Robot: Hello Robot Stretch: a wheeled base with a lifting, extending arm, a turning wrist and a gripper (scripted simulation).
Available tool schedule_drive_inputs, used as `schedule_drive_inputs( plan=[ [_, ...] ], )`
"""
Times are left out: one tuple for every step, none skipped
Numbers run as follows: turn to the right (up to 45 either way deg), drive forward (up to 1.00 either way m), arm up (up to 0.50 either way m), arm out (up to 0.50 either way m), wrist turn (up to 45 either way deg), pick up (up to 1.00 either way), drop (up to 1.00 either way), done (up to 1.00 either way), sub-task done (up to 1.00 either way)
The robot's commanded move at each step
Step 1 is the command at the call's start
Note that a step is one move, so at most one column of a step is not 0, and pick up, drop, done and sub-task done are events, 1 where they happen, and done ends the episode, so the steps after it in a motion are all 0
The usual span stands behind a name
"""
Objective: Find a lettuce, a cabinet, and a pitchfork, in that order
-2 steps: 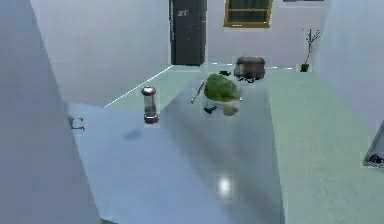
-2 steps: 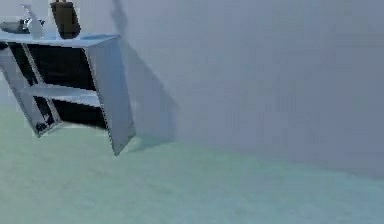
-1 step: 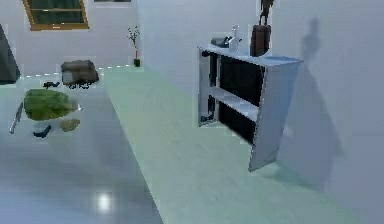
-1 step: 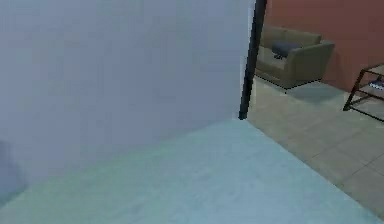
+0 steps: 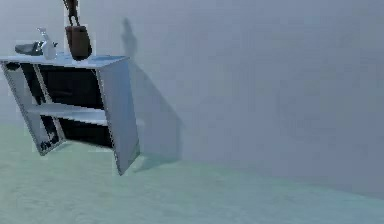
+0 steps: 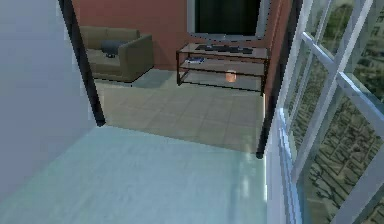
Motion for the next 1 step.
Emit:
schedule_drive_inputs(
  plan=[
    [18.0,0.0,0.0,0.0,0.0,0.0,0.0,0.0,0.0]
  ],
)
